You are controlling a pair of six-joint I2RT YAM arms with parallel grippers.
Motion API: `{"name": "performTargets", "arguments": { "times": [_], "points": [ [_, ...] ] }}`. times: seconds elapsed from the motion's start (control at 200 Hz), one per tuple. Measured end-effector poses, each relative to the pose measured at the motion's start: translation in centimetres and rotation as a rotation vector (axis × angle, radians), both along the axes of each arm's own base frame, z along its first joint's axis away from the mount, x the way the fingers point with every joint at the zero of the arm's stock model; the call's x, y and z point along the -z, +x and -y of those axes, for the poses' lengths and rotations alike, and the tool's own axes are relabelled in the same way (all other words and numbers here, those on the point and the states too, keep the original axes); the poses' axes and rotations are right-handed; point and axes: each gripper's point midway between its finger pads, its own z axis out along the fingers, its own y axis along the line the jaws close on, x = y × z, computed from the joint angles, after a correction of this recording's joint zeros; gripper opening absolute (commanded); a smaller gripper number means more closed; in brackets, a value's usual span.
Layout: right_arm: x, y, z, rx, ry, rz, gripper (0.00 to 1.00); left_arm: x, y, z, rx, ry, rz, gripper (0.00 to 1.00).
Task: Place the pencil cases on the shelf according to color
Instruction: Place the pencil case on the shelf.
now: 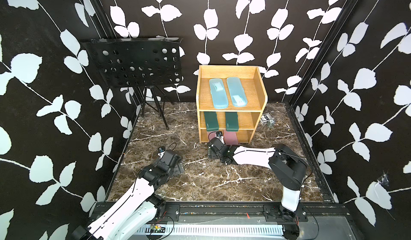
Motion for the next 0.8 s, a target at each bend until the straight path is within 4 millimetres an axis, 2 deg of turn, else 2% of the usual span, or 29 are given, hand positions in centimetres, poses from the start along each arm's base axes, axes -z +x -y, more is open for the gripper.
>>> {"name": "performTargets", "arguments": {
  "times": [0.12,0.305,0.375,0.49,0.62,0.71,0.8],
  "points": [
    [-1.0,-0.4,0.1,-0.007,0.012,-0.002,0.98,-0.4,-0.1,0.0,0.002,-0.016,0.015,0.99],
    [-5.5,-1.6,0.9,-0.028,0.103,0.029,0.94,-1.3,-0.7,-0.2,-0.001,-0.043,0.042,0.99],
    [-6.3,-2.2,1.1,-0.042,0.130,0.029,0.93,-1.6,-0.7,-0.2,-0.002,-0.052,0.056,0.99],
    [-5.7,-3.9,1.4,-0.070,0.122,0.001,0.86,-1.6,-0.9,-0.2,0.000,-0.058,0.052,0.99],
    [-4.1,-6.4,2.0,-0.112,0.065,-0.043,0.67,-1.3,-1.0,-0.1,0.007,-0.049,0.027,0.99],
    [-3.3,-7.5,2.2,-0.130,0.036,-0.063,0.54,-1.3,-0.9,0.1,0.012,-0.048,0.019,0.99],
    [-2.3,-8.1,2.8,-0.128,0.017,-0.081,0.49,-1.3,-0.9,0.1,0.016,-0.050,0.016,0.99]
  ]
}}
